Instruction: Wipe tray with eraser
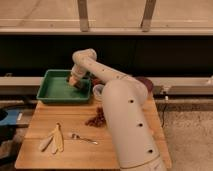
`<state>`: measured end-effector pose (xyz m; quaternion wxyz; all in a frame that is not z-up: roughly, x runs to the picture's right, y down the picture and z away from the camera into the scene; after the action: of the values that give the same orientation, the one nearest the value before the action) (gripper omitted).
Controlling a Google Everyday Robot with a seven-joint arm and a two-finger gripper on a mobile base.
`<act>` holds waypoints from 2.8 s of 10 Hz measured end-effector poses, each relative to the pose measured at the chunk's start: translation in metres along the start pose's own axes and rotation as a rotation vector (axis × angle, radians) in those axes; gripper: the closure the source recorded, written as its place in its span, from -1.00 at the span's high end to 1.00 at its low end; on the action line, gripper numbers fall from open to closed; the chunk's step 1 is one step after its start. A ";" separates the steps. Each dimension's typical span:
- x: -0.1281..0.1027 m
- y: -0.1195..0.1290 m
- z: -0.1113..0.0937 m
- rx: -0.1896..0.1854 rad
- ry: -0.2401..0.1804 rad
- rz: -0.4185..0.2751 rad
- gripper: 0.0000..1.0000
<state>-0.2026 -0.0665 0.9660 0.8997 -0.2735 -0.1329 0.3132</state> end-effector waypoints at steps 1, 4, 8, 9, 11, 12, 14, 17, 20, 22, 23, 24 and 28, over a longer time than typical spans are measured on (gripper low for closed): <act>-0.009 0.006 0.003 -0.004 -0.010 -0.016 -1.00; -0.022 0.024 0.009 -0.025 -0.019 -0.064 -1.00; 0.002 0.047 0.001 -0.045 0.003 -0.064 -1.00; 0.016 0.048 -0.003 -0.045 0.009 -0.040 -1.00; 0.042 0.039 -0.018 -0.014 0.013 0.021 -1.00; 0.051 0.028 -0.024 0.005 0.013 0.050 -1.00; 0.053 0.004 -0.028 0.029 0.010 0.080 -1.00; 0.041 -0.027 -0.025 0.036 0.000 0.079 -1.00; 0.000 -0.006 -0.009 0.006 -0.024 -0.002 -1.00; -0.011 0.015 -0.002 -0.021 -0.031 -0.050 -1.00; -0.014 0.028 0.000 -0.039 -0.032 -0.072 -1.00; -0.017 0.040 0.002 -0.055 -0.031 -0.091 -1.00; 0.010 0.056 -0.001 -0.069 0.018 -0.078 -1.00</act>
<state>-0.2222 -0.0236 0.9340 0.9024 -0.3020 -0.1459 0.2705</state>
